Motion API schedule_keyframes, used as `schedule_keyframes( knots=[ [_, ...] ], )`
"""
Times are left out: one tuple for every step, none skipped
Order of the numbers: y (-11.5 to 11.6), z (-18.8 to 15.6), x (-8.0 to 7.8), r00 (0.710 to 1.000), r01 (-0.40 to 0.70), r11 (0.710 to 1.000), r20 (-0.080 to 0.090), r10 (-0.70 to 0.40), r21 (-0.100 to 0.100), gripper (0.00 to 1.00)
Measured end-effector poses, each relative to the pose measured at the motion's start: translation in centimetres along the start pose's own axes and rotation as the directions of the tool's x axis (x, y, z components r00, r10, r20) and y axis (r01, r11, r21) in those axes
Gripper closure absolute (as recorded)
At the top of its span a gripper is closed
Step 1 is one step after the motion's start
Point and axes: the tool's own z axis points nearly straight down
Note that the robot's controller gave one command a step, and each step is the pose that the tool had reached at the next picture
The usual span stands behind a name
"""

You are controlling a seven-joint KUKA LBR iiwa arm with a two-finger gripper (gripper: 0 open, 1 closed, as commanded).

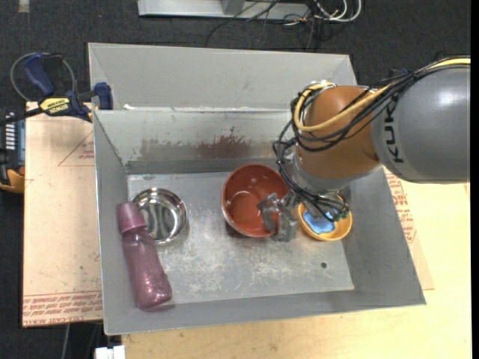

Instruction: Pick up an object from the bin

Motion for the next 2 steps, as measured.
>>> schedule_keyframes(
  knots=[
    [0.0,-1.8,0.0,1.000,0.000,1.000,0.000,0.000,0.000,1.00],
    [0.0,-3.2,-0.1,1.000,-0.002,1.000,0.001,0.002,0.000,1.00]
  ],
)
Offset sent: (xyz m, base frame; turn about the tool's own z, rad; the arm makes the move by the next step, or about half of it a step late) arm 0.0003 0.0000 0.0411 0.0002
